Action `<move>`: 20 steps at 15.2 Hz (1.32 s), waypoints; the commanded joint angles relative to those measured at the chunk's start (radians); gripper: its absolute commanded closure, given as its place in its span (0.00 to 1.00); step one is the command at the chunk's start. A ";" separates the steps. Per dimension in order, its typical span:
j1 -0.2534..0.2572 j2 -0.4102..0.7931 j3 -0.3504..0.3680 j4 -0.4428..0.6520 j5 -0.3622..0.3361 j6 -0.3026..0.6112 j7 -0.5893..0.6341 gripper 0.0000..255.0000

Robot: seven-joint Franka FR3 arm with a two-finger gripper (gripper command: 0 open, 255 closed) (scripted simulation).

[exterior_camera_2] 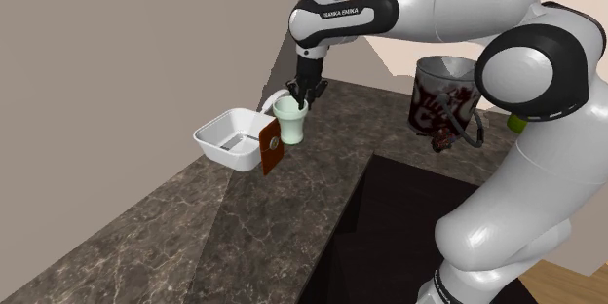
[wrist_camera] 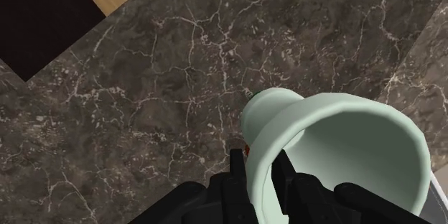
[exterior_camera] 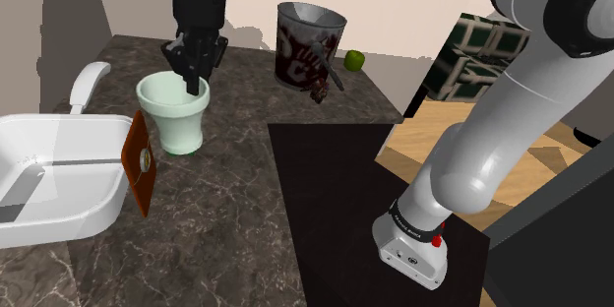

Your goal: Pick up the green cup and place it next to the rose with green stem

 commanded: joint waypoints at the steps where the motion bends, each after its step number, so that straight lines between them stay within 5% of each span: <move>1: 0.000 -0.003 0.000 0.024 0.000 -0.026 0.003 1.00; 11: -0.001 0.006 -0.001 0.156 -0.006 -0.150 0.016 1.00; 20: -0.100 0.034 -0.106 0.163 -0.010 -0.151 -0.190 1.00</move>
